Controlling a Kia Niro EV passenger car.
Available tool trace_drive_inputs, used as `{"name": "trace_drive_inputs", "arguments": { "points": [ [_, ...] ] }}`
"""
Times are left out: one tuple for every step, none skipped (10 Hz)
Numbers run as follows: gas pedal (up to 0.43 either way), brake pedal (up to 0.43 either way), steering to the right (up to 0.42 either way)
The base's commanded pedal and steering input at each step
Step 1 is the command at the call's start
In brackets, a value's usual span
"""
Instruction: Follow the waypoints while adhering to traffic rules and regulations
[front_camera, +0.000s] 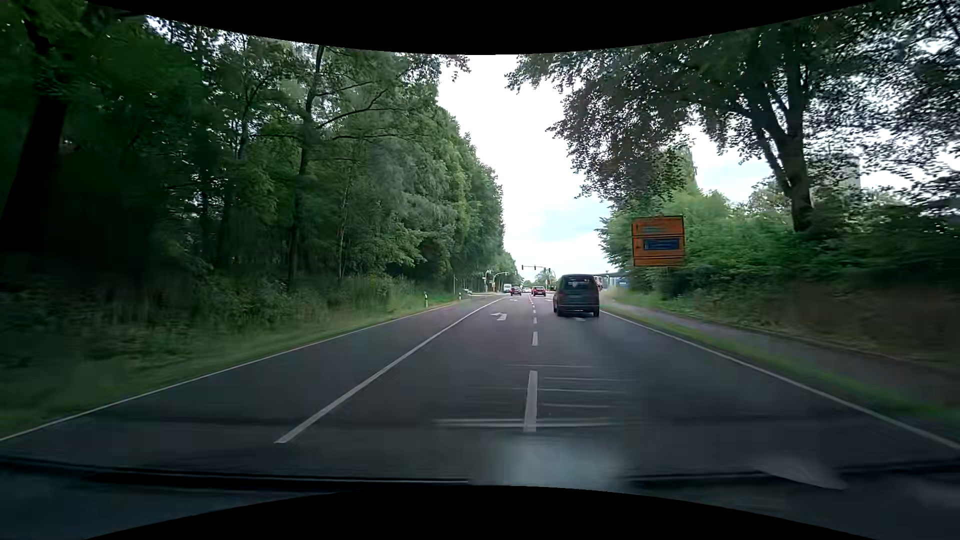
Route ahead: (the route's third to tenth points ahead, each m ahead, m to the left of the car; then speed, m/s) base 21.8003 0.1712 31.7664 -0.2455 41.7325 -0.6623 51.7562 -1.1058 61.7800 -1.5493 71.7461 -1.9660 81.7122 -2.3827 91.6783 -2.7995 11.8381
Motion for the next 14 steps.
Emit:
{"name": "trace_drive_inputs", "arguments": {
  "points": [
    [0.079, 0.0, 0.002],
    [0.067, 0.0, 0.003],
    [0.067, 0.0, 0.005],
    [0.059, 0.0, 0.007],
    [0.059, 0.0, 0.01],
    [0.047, 0.0, 0.01],
    [0.047, 0.0, 0.011],
    [0.047, 0.0, 0.011],
    [0.047, 0.0, 0.012],
    [0.039, 0.0, 0.012],
    [0.039, 0.0, 0.012],
    [0.039, 0.0, 0.011],
    [0.02, 0.0, 0.01],
    [0.008, 0.0, 0.009]
  ]
}}
